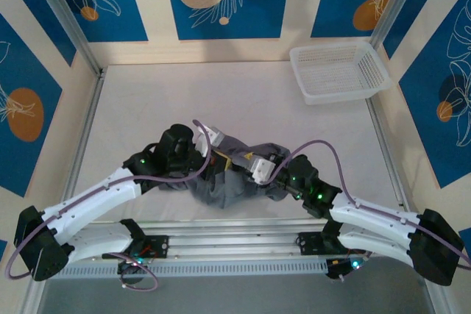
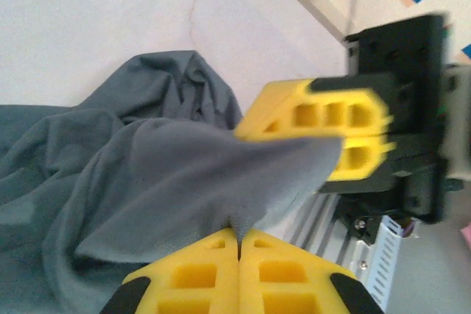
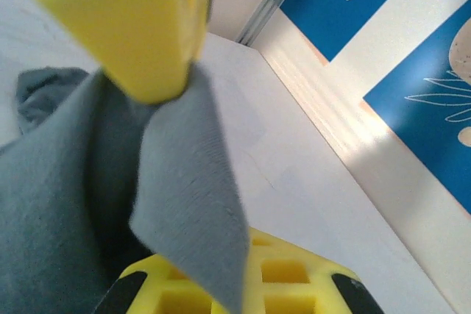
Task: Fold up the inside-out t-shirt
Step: Turn the T-shirt inside out at the center of the table.
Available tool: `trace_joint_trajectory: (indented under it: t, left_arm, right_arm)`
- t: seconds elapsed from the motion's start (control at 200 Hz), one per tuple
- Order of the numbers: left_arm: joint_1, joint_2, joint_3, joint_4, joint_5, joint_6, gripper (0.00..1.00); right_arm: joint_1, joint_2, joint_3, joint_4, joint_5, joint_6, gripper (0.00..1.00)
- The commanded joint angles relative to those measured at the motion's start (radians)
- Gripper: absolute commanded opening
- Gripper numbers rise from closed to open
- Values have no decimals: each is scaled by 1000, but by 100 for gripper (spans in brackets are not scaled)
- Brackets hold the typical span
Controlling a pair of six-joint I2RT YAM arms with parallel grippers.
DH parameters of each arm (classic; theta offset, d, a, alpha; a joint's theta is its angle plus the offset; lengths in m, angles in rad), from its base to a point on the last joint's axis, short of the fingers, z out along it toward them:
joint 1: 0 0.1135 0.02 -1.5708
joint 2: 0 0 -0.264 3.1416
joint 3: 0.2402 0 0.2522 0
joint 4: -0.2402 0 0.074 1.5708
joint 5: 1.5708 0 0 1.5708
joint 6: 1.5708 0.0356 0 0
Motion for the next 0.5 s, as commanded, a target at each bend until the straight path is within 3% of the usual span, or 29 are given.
trace_joint_trajectory:
  t: [0.0,0.065,0.145,0.41,0.495]
  left_arm:
    - [20,-7,-17,-32,-86,47,1]
    - [21,11,-14,-66,-158,83,14]
    - [21,25,-17,-76,-183,107,22]
    - [10,-151,-125,115,-59,84,36]
    - [-39,-178,-168,227,9,73,47]
  right_arm:
    - [-19,-58,76,-82,-137,221,0]
    - [-41,-69,119,-136,-227,357,0]
    - [-67,-59,162,-173,-292,518,0]
    - [-123,-9,281,-313,-212,885,0]
    - [-157,14,320,-365,-244,958,0]
